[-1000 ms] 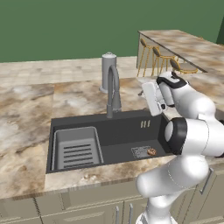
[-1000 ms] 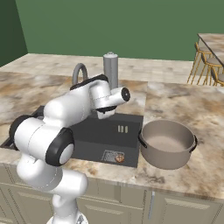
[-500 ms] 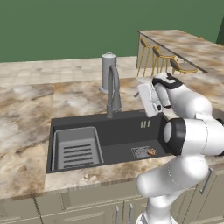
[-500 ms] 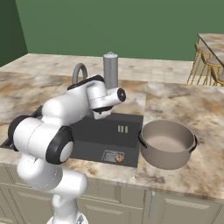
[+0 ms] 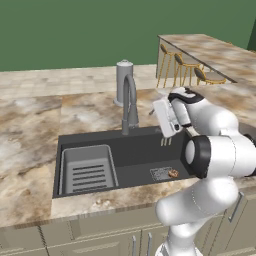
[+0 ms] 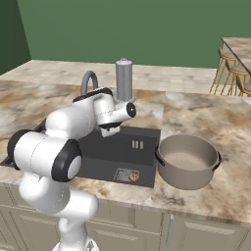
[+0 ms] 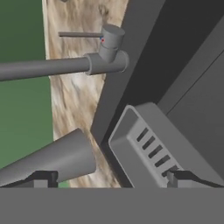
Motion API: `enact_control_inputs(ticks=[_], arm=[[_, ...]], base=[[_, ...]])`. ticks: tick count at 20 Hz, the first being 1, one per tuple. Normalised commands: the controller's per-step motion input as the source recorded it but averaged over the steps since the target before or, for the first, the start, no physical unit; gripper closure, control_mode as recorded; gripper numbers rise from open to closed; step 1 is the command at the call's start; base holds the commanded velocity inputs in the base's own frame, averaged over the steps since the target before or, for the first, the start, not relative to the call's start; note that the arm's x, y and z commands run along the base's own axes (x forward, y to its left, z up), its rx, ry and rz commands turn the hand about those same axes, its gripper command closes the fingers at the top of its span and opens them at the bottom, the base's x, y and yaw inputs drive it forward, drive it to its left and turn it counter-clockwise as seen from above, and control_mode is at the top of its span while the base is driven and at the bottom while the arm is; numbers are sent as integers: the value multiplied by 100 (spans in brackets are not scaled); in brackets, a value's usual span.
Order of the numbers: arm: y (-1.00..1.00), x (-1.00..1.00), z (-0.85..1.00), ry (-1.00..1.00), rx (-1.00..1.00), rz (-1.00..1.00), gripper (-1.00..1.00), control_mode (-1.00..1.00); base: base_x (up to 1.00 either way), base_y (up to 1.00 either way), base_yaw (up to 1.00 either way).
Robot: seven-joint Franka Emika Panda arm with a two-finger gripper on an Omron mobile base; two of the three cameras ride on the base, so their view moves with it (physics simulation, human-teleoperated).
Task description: Dump the mushroom from the pot into the sink. Then turn on the water and wash the mushroom. Then turn off the water and put the mushroom back in the pot.
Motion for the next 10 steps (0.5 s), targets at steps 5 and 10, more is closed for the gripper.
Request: enact_control_inputs(ticks=[5, 10], arm=[[11, 11, -25, 0, 0, 0, -100, -100], [6, 0, -10, 0, 0, 0, -100, -100]], base=[[0, 0, 0], [0, 0, 0]])
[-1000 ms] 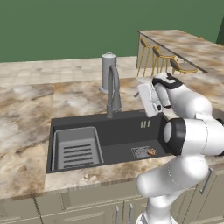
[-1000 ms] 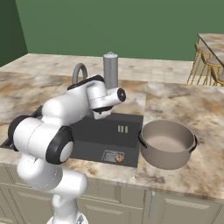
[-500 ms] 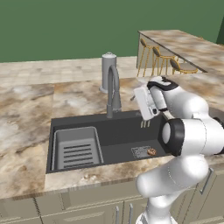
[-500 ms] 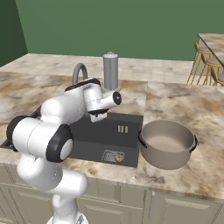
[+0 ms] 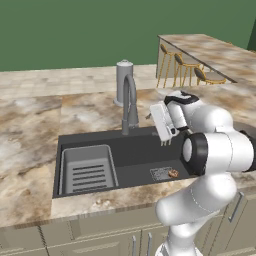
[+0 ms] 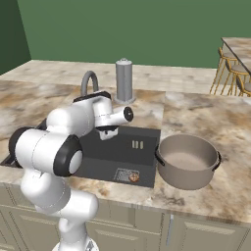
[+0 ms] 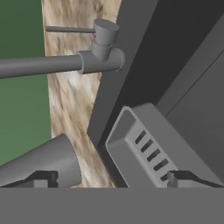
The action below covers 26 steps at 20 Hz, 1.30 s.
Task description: Dump the mushroom from the pot into the sink. Then turn on the water and wash the mushroom. Then turn off the water and put the mushroom back in the pot.
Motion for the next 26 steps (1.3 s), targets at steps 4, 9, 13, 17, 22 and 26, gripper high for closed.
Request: enact_control_inputs(ticks=[4, 9, 13, 17, 22, 26], arm=[[0, 3, -4, 0, 0, 0, -100, -100], [0, 18, -10, 0, 0, 0, -100, -100], [5, 25, -11, 0, 0, 0, -100, -100], [8, 26, -7, 0, 0, 0, -100, -100], [5, 22, -8, 0, 0, 0, -100, -100], [3, 21, -11, 0, 0, 0, -100, -100]], base=[[0, 0, 0], [0, 0, 0], [0, 0, 0], [0, 0, 0], [0, 0, 0], [0, 0, 0]])
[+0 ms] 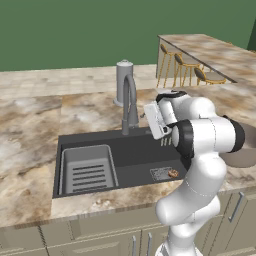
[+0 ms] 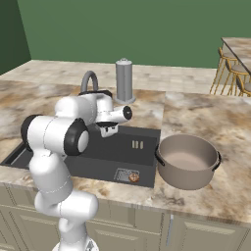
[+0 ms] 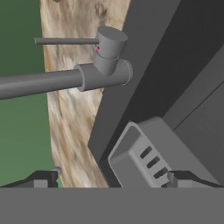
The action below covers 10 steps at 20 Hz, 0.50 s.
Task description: Dump the mushroom from the pot into the sink. Then turn on the water and wash the mushroom. Then turn off the water and put the mushroom back in the pot.
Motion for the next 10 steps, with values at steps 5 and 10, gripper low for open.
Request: enact_control_inputs(ticks=[5, 10], arm=[[0, 17, -11, 0, 0, 0, -100, -100], [1, 19, -8, -1, 0, 0, -100, -100]], base=[[0, 0, 0], [0, 0, 0]])
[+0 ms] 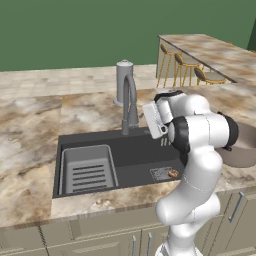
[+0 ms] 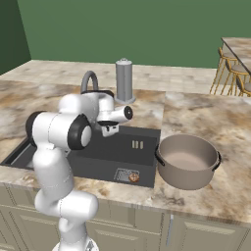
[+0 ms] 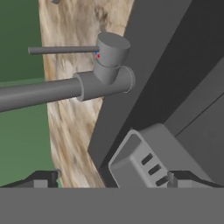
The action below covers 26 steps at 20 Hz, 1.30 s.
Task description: Dump the mushroom from the pot into the sink. Then turn on the water and wash the mushroom. Then turn off the water and put the mushroom back in the pot.
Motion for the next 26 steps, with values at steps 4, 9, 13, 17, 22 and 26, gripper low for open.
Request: enact_control_inputs(ticks=[4, 9, 13, 17, 22, 26], arm=[[4, 19, -5, -1, 0, 0, -100, -100], [9, 19, -2, -1, 0, 0, -100, -100], [8, 23, -7, 0, 0, 0, -100, -100], [8, 24, -14, 0, 0, 0, -100, -100], [5, 24, -15, 0, 0, 0, -100, -100], [0, 24, -12, 0, 0, 0, -100, -100]], base=[[0, 0, 0], [0, 0, 0], [0, 0, 0], [0, 0, 0], [0, 0, 0], [0, 0, 0]])
